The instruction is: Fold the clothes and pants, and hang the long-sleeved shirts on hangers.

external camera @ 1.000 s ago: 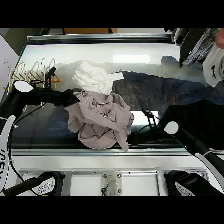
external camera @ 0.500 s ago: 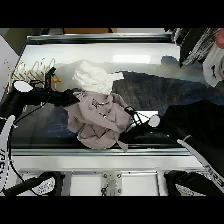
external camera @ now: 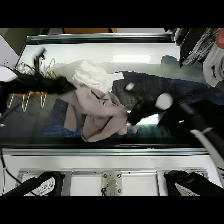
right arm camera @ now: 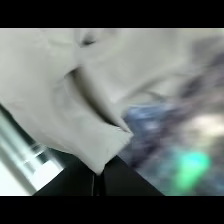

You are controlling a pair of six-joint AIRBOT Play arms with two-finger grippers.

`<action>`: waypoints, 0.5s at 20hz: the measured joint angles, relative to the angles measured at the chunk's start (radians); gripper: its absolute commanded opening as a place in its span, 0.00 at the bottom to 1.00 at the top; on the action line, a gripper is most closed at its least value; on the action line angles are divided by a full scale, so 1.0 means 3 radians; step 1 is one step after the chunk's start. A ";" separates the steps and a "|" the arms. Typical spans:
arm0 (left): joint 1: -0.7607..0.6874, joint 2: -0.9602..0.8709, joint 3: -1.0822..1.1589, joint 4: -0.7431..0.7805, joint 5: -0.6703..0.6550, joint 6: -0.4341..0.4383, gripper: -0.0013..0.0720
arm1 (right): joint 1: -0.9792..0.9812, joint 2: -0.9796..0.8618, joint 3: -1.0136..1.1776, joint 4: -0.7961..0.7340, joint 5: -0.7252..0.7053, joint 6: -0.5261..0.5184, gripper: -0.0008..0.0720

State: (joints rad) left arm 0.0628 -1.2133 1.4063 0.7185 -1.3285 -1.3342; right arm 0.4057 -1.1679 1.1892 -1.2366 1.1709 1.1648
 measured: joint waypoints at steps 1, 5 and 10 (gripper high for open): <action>-0.0011 0.0090 0.0240 -0.0094 0.0015 -0.0033 0.03 | -0.0072 0.0121 0.0326 -0.0144 0.0114 0.0061 0.03; -0.0257 0.0474 0.1214 -0.0343 0.0308 -0.0079 0.04 | -0.0235 0.0500 0.1595 -0.0420 0.0342 0.0320 0.03; -0.0980 0.0767 0.1942 0.0159 0.0855 -0.0116 0.04 | -0.0284 0.0786 0.2491 -0.0393 0.0167 0.0575 0.03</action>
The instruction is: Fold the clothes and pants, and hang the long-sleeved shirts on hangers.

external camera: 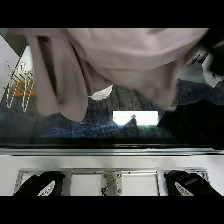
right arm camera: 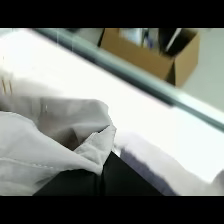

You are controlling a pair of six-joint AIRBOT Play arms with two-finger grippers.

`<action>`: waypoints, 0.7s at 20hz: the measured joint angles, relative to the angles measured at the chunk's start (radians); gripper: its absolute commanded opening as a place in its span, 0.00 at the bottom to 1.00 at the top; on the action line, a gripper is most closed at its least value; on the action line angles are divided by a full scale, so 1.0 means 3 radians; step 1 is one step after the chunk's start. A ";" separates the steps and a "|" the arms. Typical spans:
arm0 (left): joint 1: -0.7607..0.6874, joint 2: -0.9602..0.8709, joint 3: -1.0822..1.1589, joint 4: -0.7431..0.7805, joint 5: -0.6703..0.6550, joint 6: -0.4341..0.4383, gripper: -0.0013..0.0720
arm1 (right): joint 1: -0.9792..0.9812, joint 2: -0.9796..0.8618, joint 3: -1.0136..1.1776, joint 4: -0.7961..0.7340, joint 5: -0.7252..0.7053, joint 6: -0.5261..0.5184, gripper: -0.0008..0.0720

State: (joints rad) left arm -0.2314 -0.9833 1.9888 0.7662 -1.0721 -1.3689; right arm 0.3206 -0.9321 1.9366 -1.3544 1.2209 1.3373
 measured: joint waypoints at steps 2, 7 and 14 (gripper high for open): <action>-0.0292 0.0015 0.0067 0.0528 0.0141 -0.0159 0.03 | -0.0006 0.0028 0.0123 -0.0001 -0.0074 0.0092 0.03; -0.0512 -0.0216 -0.0301 0.1480 0.0117 -0.0627 0.04 | -0.0009 -0.0261 0.0202 -0.0244 0.0055 0.0210 0.03; -0.0443 -0.0521 -0.1686 0.1418 -0.0243 -0.0796 0.04 | -0.0010 -0.0640 -0.0815 -0.0788 0.0521 0.0104 0.03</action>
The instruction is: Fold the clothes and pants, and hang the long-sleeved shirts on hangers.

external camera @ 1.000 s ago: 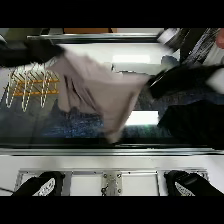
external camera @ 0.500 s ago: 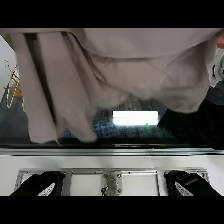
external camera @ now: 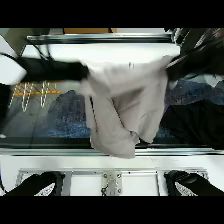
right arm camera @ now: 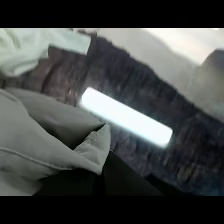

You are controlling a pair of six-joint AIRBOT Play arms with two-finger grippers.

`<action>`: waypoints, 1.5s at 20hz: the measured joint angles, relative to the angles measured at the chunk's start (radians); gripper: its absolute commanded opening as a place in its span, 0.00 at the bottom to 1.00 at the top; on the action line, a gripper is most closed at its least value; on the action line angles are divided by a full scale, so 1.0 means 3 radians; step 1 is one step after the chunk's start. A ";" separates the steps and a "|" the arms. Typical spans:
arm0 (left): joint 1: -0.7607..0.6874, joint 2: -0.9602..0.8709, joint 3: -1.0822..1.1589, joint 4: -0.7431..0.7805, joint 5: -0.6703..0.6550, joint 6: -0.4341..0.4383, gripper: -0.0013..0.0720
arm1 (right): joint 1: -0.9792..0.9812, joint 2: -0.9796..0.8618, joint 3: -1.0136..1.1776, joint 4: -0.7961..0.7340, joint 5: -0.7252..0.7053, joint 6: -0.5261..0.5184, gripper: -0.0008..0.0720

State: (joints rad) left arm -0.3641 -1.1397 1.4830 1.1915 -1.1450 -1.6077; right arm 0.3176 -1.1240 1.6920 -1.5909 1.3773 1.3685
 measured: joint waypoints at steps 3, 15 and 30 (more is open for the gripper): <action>-0.0211 0.0107 -0.0902 -0.0028 -0.0065 -0.0004 0.04 | 0.0000 -0.0018 -0.0795 -0.0056 -0.0089 -0.0008 0.05; -0.0195 0.0327 -0.1963 -0.0032 -0.0102 -0.0024 0.04 | -0.0277 0.0450 -0.2023 -0.0081 -0.0032 0.0779 0.87; -0.0252 0.0329 -0.2129 -0.0025 -0.0102 -0.0015 0.04 | -0.1527 -0.0484 -0.3203 0.2332 -0.1331 -0.0268 0.80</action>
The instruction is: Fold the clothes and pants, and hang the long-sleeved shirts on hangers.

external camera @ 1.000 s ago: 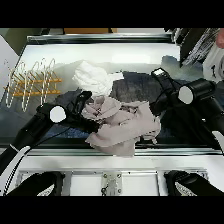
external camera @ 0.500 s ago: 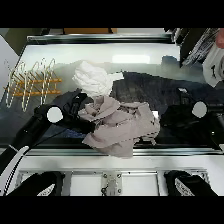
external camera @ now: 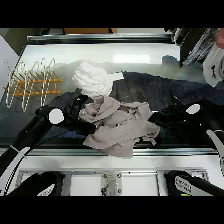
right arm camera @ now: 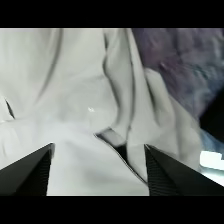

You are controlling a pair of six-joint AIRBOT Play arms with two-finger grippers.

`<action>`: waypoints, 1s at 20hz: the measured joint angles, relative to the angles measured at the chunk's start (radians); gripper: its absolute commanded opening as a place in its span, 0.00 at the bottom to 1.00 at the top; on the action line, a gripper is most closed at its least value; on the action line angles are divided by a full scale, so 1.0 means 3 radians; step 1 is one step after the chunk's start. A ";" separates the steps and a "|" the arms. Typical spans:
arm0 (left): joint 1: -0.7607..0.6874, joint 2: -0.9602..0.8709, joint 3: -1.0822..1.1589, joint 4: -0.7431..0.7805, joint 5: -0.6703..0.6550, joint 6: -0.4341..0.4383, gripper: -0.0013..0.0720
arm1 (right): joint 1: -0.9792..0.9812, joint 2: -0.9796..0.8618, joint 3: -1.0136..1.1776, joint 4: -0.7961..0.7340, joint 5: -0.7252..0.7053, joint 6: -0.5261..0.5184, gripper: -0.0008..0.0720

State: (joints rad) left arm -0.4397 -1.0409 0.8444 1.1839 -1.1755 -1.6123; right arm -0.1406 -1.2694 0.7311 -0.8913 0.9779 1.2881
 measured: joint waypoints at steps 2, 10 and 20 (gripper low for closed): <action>0.0000 0.0000 -0.0001 -0.0003 0.0000 0.0000 0.04 | -0.0009 -0.0113 -0.0001 0.0303 -0.0064 -0.0244 0.80; -0.0001 0.0000 -0.0001 -0.0005 0.0017 -0.0003 0.04 | 0.0047 -0.0231 -0.0001 0.0902 -0.0153 -0.0633 0.59; 0.0188 0.0000 -0.0001 -0.0003 -0.0011 -0.0006 0.04 | 0.0146 -0.0074 0.0098 0.0860 -0.0120 -0.0661 0.59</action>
State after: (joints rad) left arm -0.3832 -1.0409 0.8440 1.1831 -1.1790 -1.6142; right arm -0.0967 -1.2915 0.7605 -0.6334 0.9421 1.0897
